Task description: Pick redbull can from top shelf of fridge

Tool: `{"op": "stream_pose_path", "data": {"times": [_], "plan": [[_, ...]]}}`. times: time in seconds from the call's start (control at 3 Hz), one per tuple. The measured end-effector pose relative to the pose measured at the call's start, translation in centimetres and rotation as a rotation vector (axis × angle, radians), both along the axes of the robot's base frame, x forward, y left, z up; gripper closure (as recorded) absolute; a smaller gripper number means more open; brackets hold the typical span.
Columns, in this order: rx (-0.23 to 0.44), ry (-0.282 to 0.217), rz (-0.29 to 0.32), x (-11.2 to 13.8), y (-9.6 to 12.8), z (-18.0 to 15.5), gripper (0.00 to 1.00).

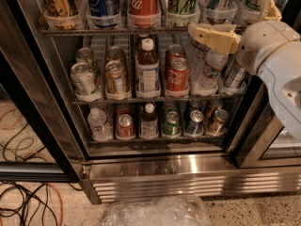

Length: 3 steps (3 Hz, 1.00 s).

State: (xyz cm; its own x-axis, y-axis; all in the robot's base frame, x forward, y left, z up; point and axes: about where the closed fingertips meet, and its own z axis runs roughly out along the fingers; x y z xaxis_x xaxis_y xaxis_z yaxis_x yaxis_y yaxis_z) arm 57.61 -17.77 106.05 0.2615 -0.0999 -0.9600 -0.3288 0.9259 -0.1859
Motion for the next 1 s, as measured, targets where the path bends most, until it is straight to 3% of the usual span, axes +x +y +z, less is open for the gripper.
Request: {"op": "stream_pose_path", "data": {"times": [1.0], "plan": [[0.000, -0.039, -0.021, 0.08, -0.87, -0.71, 0.00]]}}
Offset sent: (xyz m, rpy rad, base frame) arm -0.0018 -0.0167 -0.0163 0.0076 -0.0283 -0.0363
